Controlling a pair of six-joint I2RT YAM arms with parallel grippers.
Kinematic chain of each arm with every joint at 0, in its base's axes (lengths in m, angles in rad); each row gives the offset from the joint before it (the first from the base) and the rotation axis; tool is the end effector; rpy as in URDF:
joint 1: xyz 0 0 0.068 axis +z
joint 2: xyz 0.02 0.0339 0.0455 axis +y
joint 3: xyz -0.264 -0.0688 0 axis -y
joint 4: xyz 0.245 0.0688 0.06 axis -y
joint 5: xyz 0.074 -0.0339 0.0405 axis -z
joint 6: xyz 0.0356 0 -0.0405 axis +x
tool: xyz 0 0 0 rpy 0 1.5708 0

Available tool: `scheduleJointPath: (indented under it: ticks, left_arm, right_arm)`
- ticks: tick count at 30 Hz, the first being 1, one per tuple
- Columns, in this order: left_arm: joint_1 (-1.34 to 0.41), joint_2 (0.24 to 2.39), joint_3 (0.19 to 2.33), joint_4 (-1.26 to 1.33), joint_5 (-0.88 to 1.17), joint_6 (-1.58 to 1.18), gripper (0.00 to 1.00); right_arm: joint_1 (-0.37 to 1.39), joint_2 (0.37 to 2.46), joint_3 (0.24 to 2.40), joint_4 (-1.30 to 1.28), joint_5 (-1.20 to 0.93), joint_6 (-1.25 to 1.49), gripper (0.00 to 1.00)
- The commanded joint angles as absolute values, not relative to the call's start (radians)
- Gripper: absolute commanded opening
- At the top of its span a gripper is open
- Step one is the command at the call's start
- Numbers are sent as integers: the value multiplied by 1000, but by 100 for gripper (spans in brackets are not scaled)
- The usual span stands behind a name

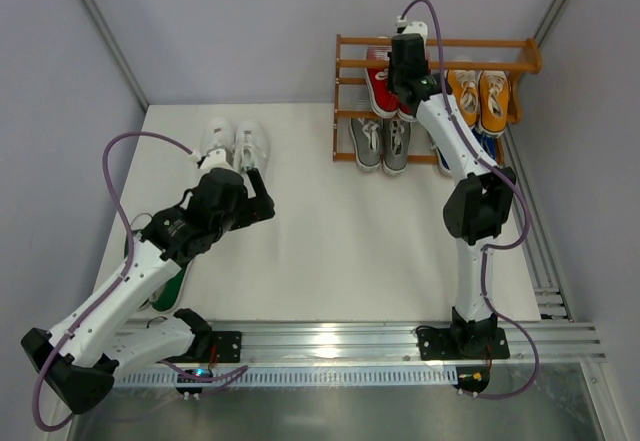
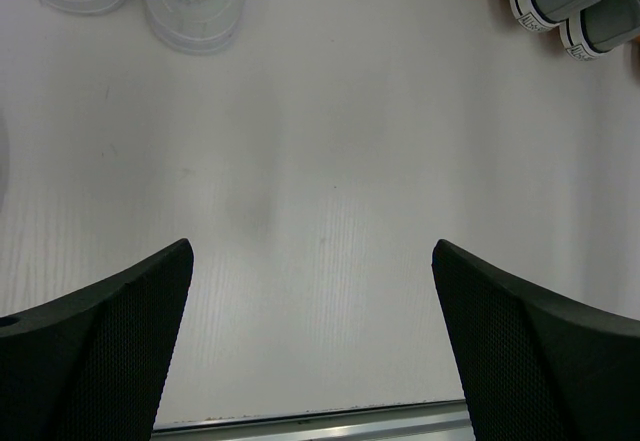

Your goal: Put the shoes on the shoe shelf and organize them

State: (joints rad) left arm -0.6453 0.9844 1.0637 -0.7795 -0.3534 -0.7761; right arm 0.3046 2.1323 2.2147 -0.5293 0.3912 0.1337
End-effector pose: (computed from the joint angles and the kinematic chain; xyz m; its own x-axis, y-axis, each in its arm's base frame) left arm 0.1636 -0.1077 0.3434 -0.6145 -0.3600 -0.7020 -0.1088 0.9200 -0.3765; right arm 0.4774 0.1359 0.3707 -0.4018 0.0028 -0.9157 0.1053 0.9935 -0.0431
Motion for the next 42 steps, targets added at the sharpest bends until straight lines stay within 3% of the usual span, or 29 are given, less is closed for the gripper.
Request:
scheduleJointPath:
  ticks: [1, 11, 12, 13, 14, 16, 17, 19, 20, 26, 31, 36, 42]
  left_arm:
    - [-635, 994, 1089, -776, -370, -775, 100]
    - [-620, 994, 1081, -804, -417, -773, 100]
    - [-615, 994, 1080, -808, -422, -773, 100]
    - [-614, 991, 1077, -810, -426, -773, 100]
    - [-611, 989, 1068, -811, -433, -773, 100]
    - [-601, 985, 1058, -813, -434, -773, 100]
    - [-597, 980, 1051, -813, -436, -772, 100]
    - [-588, 979, 1048, -816, -440, -766, 99]
    - [-584, 976, 1048, -821, -446, -762, 100]
    - [-539, 977, 1065, -867, -512, -716, 100]
    - [-358, 1075, 1095, -978, -445, -649, 100]
    - [-74, 1218, 1104, -1086, -359, -517, 99]
    - [66, 1269, 1134, -1118, -417, -393, 100]
  right_arm:
    - [295, 2091, 2292, -362, 399, 132, 4]
    - [293, 2120, 2249, -367, 347, 156, 4]
    - [295, 2118, 2247, -370, 347, 160, 8]
    - [293, 2114, 2241, -374, 348, 163, 16]
    - [293, 2105, 2234, -374, 345, 169, 39]
    - [295, 2085, 2200, -367, 338, 170, 54]
    - [293, 2073, 2183, -351, 333, 170, 74]
    - [295, 2020, 2125, -333, 322, 170, 96]
    - [295, 1999, 2105, -322, 318, 178, 100]
    - [376, 1651, 1749, -224, 301, 180, 100]
    - [564, 1387, 1475, -256, 351, 133, 100]
    - [702, 1232, 1344, -402, 382, 207, 100]
    - [773, 1180, 1307, -497, 367, 291, 100]
